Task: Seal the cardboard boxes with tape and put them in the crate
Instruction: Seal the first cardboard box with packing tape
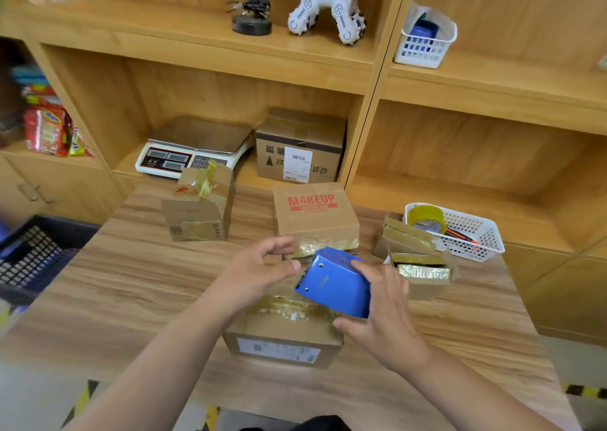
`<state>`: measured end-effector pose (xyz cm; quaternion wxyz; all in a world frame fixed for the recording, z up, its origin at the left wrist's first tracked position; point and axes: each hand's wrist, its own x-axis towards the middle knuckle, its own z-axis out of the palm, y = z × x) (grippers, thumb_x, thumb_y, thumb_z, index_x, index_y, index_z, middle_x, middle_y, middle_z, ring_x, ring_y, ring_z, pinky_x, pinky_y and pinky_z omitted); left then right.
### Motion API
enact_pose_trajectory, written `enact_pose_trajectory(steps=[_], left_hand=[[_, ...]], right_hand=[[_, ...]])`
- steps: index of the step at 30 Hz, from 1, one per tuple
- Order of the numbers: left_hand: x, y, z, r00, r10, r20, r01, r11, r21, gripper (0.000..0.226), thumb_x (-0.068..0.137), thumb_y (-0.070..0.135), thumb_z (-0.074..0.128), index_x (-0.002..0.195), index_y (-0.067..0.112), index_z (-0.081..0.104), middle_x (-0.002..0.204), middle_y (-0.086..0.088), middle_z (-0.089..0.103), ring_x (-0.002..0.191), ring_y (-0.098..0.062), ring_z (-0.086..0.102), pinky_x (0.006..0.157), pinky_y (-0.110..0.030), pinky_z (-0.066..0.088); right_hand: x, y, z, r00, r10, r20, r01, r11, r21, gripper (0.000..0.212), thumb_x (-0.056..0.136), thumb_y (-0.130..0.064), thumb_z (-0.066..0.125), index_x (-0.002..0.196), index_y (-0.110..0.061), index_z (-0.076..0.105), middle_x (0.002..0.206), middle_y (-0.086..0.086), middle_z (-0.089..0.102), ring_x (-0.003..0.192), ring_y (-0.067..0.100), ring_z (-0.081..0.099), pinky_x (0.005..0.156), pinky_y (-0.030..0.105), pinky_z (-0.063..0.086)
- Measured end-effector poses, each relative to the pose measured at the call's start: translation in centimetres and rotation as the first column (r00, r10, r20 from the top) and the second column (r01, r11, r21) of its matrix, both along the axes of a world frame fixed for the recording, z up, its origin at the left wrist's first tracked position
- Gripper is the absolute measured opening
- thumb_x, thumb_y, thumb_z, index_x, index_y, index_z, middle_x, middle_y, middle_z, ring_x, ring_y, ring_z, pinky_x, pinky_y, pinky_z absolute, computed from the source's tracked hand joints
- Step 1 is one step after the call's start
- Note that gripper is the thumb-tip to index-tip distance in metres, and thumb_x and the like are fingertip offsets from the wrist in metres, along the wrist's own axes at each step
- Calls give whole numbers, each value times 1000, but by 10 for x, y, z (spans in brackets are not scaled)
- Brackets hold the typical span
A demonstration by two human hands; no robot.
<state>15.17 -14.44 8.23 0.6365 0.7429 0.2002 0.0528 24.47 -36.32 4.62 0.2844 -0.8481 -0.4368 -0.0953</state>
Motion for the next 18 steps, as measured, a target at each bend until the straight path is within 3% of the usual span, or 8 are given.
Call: enact_pose_trajectory(steps=[6,11,15,18], left_hand=[[-3,9,-2,993,117,20,-116,993,-26,11,79,15,74,84,24,72,81,7,73,74,-2,68,67,-11,51],[-5,18,-3,980,194,44,-192,980,-44,18,81,8,72,67,19,71,74,4,73,67,-2,65,65,-12,50],[-10,31,-8,965,256,46,-257,966,14,24,82,8,68,62,20,69,64,8,70,59,2,60,57,-7,44],[-15,39,-13,970,244,8,-244,969,43,23,85,9,66,65,20,68,62,11,69,58,-1,58,55,-11,42]], right_hand=[[-2,18,8,990,76,120,-79,997,20,65,70,-35,68,128,-24,40,105,-4,39,95,16,40,84,28,25],[-2,32,12,984,98,146,-96,995,-24,77,60,-14,77,127,-23,41,103,-3,39,96,17,41,86,28,23],[-3,40,22,967,112,229,-89,990,-106,67,65,-22,68,127,-27,44,92,4,53,90,18,42,88,31,25],[-3,47,32,944,158,289,-111,979,-172,58,73,-33,61,128,-27,46,86,4,55,86,15,42,88,30,26]])
